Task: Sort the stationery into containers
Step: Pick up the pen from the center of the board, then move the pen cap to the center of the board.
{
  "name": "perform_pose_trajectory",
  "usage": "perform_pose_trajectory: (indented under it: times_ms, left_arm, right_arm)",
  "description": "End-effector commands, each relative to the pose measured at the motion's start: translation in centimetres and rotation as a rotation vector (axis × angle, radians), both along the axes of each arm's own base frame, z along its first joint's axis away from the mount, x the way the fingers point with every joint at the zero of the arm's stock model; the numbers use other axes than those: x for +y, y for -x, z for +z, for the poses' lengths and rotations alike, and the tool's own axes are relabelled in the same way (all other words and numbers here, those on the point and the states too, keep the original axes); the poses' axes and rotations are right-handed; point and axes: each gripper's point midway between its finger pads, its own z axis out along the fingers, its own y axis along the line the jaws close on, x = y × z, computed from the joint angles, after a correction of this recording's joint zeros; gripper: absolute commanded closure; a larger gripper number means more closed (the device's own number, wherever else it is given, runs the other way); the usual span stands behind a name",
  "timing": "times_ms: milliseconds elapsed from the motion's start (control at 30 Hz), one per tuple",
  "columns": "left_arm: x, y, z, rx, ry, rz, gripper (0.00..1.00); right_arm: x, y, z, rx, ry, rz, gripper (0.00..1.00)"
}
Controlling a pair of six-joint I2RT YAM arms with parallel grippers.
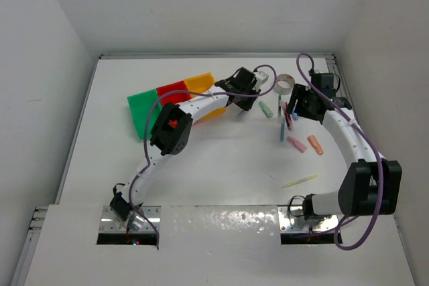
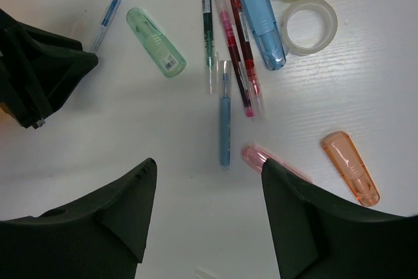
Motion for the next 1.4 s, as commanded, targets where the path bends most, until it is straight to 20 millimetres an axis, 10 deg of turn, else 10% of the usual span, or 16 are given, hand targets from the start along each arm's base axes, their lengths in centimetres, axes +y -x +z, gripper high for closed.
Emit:
perform_pose_trajectory:
  times_ms: [0,600,767,900,1000,1167,1367]
  left_arm:
    - [0.8,-0.2,-1.8,0.029,-0.023,0.007,0.75]
    - [1.8,-0.7,-3.2,0.021,-0.045,0.024,1.00]
    - [0.6,-2.3,0.9,-0.006,0.081,0.025,1.00]
    - [1.1,-4.8,8.0,-0.090,0.190,0.044,1.00]
    - [4.0,-6.3,16.4,-0.209,0.270,0.084,1.00]
    - [12.4,-7.4,24.8,-0.356,0.269,0.206,1.00]
    - [23.8,-6.7,23.9,-0.304,0.202,0.416,1.00]
  right_arm:
    - [0.0,-0.1,1.0,-0.029,-0.001,0.010,0.35]
    - [-1.2,0.6,0.8,0.002,0.067,-0.005,0.36]
    - [-1.2,0.3,1.4,0.013,0.082,0.020,0.36]
    - [-1.0,-0.7,2.7,-0.007,0.068,0.023,0.40]
    - [0.0,-2.3,3.9,-0.047,0.044,0.025,0.46]
    - [4.5,-6.0,3.5,-0.063,0.014,0.064,0.63]
    - [11.8,-10.6,2.1,-0.019,-0.016,0.125,0.49]
